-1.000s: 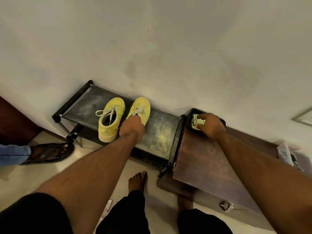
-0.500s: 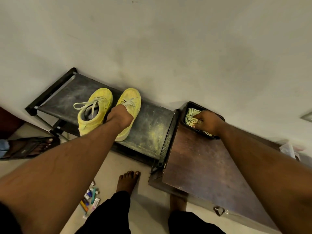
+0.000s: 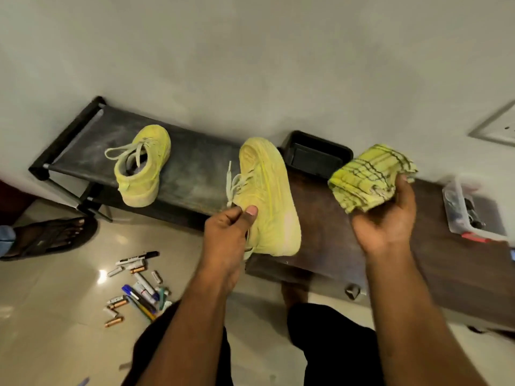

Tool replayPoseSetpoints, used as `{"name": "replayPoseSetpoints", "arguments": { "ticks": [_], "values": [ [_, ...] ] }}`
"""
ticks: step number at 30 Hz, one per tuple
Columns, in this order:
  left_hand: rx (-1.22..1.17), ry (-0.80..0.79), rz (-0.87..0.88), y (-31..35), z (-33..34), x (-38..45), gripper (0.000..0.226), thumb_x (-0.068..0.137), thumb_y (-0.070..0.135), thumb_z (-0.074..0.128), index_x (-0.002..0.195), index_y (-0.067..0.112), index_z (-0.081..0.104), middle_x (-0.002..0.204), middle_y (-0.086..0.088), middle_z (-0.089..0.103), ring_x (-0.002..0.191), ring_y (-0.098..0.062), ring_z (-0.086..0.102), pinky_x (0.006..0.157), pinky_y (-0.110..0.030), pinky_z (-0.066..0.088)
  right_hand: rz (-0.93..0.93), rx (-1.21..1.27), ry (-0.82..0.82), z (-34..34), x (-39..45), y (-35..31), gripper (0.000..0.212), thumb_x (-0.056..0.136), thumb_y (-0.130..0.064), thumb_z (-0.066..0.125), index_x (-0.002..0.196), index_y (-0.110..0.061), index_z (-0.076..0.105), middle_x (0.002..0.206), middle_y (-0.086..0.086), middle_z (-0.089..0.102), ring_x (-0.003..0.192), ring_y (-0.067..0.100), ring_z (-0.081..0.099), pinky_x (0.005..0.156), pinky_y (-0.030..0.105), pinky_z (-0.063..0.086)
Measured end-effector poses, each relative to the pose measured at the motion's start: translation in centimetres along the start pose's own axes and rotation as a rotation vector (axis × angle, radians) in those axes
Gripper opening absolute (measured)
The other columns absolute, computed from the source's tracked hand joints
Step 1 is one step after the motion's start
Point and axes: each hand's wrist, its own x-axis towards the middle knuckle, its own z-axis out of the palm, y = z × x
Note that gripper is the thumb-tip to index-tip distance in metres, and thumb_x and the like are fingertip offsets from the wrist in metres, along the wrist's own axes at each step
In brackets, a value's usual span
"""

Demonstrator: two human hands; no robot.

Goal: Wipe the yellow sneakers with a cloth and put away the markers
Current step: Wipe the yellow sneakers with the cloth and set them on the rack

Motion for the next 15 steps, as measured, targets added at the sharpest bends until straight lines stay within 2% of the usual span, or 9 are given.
{"name": "replayPoseSetpoints", "arguments": {
  "ticks": [2, 4, 6, 8, 10, 12, 14, 15],
  "values": [
    [-0.038, -0.045, -0.054, -1.0, 1.1, -0.5, 0.011, 0.091, 0.011, 0.063, 0.088, 0.007, 0.072, 0.100, -0.009, 0.073, 0.098, -0.023, 0.068, 0.088, -0.036, 0.055, 0.064, 0.126, 0.000, -2.1, -3.5, 1.1, 0.065, 0.074, -0.046, 0.065, 0.133, -0.020, 0.054, 0.133, 0.006, 0.057, 0.122, 0.027, 0.053, 0.104, 0.048, 0.037],
    [0.007, -0.115, -0.072, -1.1, 1.2, 0.2, 0.013, 0.091, 0.011, 0.061, 0.094, 0.007, 0.073, 0.101, -0.009, 0.074, 0.098, -0.021, 0.069, 0.089, -0.036, 0.055, 0.095, 0.131, 0.011, -2.6, -5.5, 2.1, 0.066, 0.080, -0.047, 0.059, 0.138, -0.018, 0.049, 0.138, 0.009, 0.054, 0.126, 0.030, 0.051, 0.105, 0.050, 0.038],
    [0.117, -0.177, -0.048, -1.0, 0.4, 1.3, 0.016, 0.092, 0.012, 0.060, 0.094, 0.000, 0.071, 0.094, -0.010, 0.073, 0.089, -0.019, 0.068, 0.086, -0.035, 0.054, 0.120, 0.088, 0.007, -1.9, -5.4, 2.6, 0.057, 0.086, -0.033, 0.057, 0.138, -0.012, 0.047, 0.134, 0.011, 0.057, 0.121, 0.028, 0.056, 0.099, 0.045, 0.047],
    [0.187, -0.242, -0.040, -0.9, -0.5, 2.6, 0.023, 0.091, 0.013, 0.060, 0.093, -0.009, 0.066, 0.085, -0.011, 0.067, 0.078, -0.016, 0.063, 0.077, -0.032, 0.052, 0.085, 0.033, -0.006, -0.7, -4.1, 2.5, 0.055, 0.084, -0.017, 0.059, 0.137, -0.008, 0.047, 0.128, 0.014, 0.060, 0.115, 0.029, 0.060, 0.091, 0.045, 0.052],
    [0.225, -0.319, -0.070, -0.4, -1.2, 4.1, 0.026, 0.087, 0.017, 0.062, 0.094, -0.008, 0.067, 0.086, -0.011, 0.067, 0.076, -0.016, 0.062, 0.074, -0.029, 0.052, -0.065, -0.113, -0.007, 0.2, -2.6, 2.0, 0.050, 0.080, -0.003, 0.064, 0.128, -0.005, 0.053, 0.122, 0.018, 0.061, 0.113, 0.036, 0.060, 0.089, 0.055, 0.051],
    [0.283, -0.415, -0.109, 0.4, -1.7, 5.8, 0.023, 0.081, 0.019, 0.063, 0.091, 0.000, 0.070, 0.084, -0.009, 0.071, 0.076, -0.014, 0.066, 0.072, -0.024, 0.056, -0.272, -0.306, -0.007, 0.7, -1.4, 2.0, 0.038, 0.072, 0.007, 0.068, 0.108, -0.006, 0.063, 0.107, 0.016, 0.066, 0.104, 0.038, 0.063, 0.089, 0.062, 0.048],
    [0.336, -0.500, -0.112, 1.1, -2.0, 7.3, 0.026, 0.080, 0.018, 0.062, 0.091, -0.005, 0.068, 0.079, -0.007, 0.068, 0.071, -0.012, 0.064, 0.068, -0.022, 0.055, -0.437, -0.518, -0.041, 0.5, -0.7, 2.3, 0.034, 0.068, 0.007, 0.072, 0.093, -0.016, 0.068, 0.093, 0.004, 0.071, 0.093, 0.028, 0.066, 0.086, 0.055, 0.053],
    [0.347, -0.527, -0.108, 1.2, -2.1, 7.9, 0.032, 0.081, 0.019, 0.062, 0.095, -0.010, 0.065, 0.079, -0.009, 0.067, 0.071, -0.013, 0.063, 0.067, -0.022, 0.055, -0.495, -0.622, -0.074, 0.2, -0.7, 2.5, 0.034, 0.069, 0.006, 0.074, 0.092, -0.019, 0.068, 0.091, 0.000, 0.072, 0.090, 0.023, 0.067, 0.083, 0.048, 0.055]
  ]
}}
